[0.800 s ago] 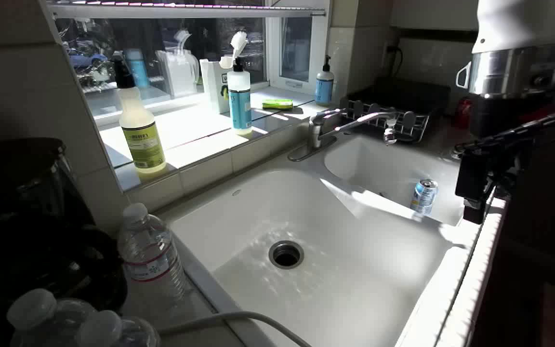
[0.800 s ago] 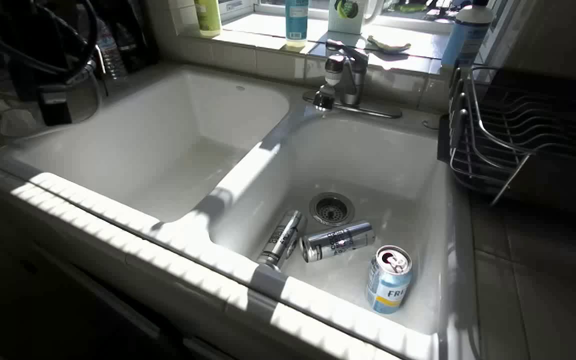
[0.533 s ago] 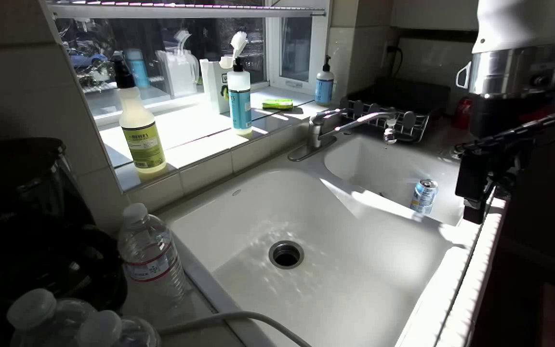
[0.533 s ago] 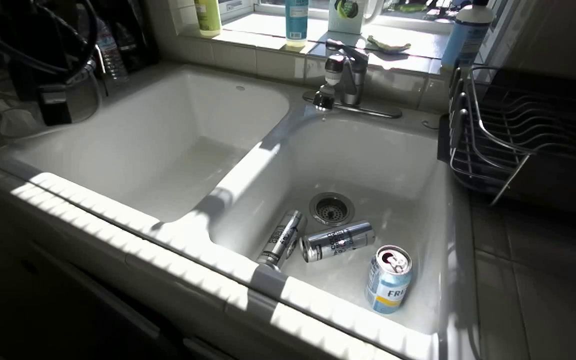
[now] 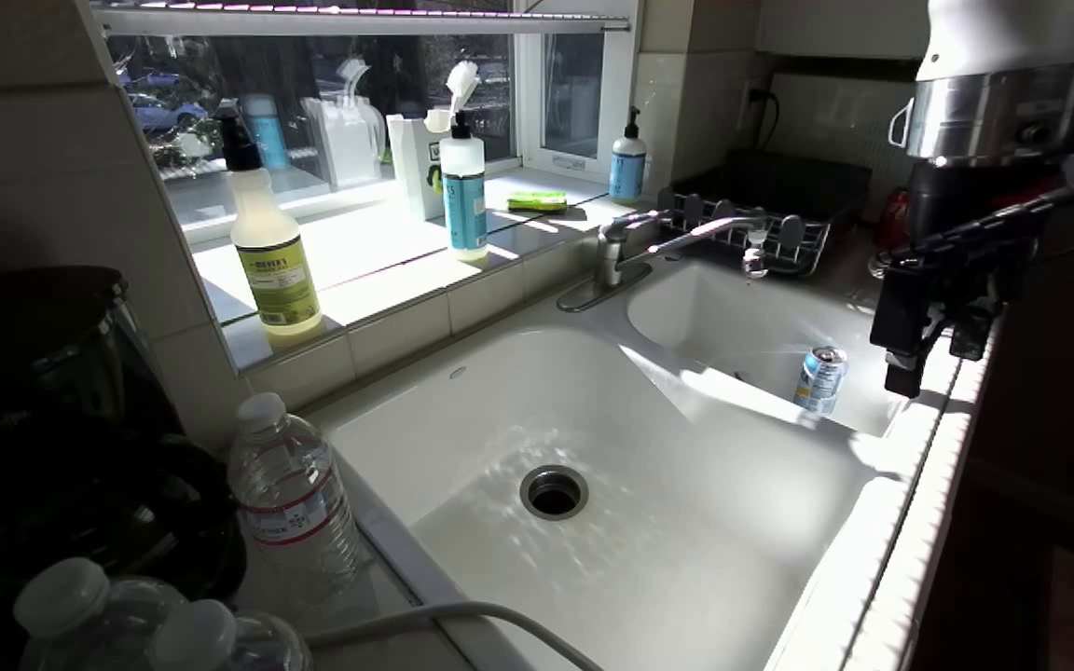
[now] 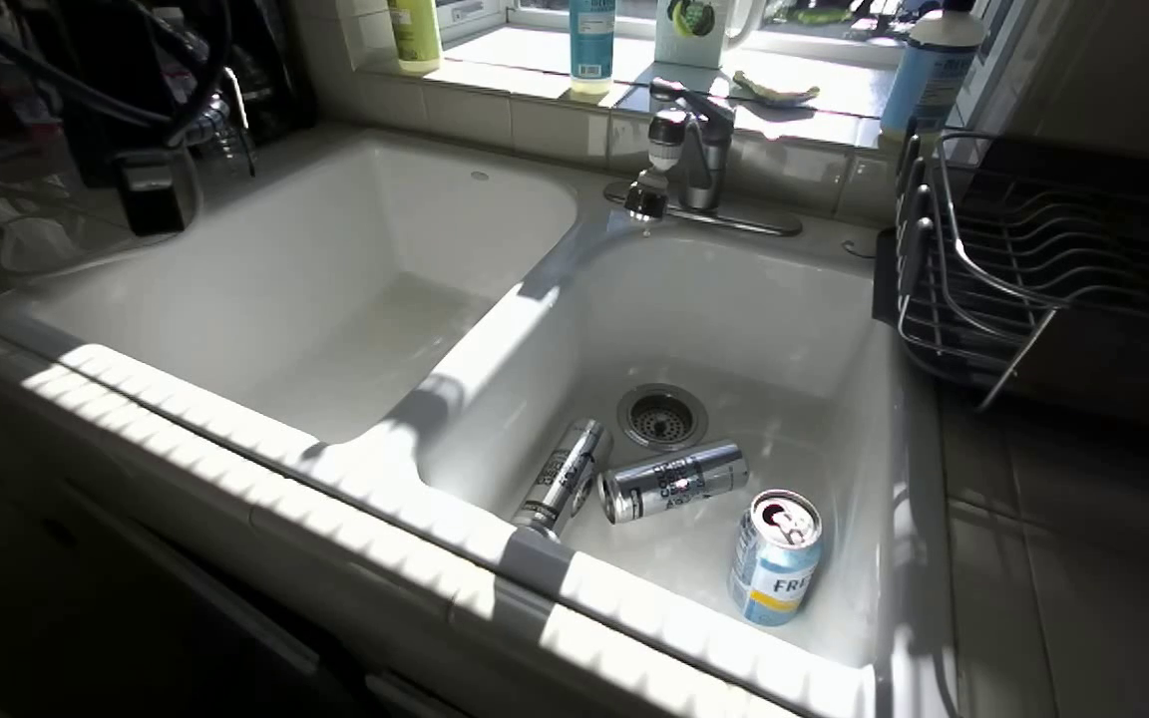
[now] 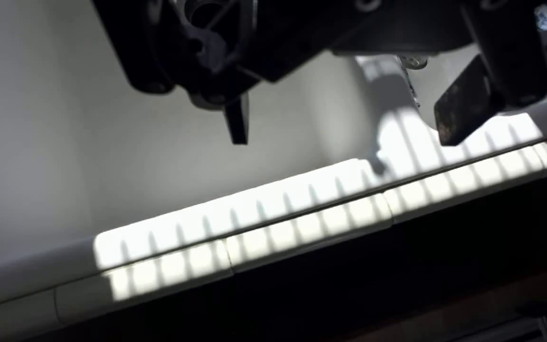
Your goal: Push the faucet to the left.
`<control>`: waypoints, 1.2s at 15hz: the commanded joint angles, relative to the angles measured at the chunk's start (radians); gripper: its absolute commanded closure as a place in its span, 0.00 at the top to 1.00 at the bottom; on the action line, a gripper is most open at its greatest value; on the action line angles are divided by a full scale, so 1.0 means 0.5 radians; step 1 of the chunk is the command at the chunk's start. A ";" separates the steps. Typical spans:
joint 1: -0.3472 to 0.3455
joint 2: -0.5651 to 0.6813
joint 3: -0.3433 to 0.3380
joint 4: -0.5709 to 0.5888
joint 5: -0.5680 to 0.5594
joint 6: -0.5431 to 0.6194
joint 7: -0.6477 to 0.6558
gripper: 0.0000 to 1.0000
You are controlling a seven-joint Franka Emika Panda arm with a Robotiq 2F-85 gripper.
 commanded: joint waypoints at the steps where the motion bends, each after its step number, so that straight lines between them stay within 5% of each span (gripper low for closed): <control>1: -0.134 0.038 -0.096 0.134 -0.113 0.021 0.045 1.00; 5: -0.237 0.150 -0.208 0.333 -0.244 0.054 -0.041 1.00; 13: -0.229 0.395 -0.405 0.521 -0.418 0.342 -0.583 1.00; 18: -0.241 0.422 -0.407 0.527 -0.402 0.333 -0.509 1.00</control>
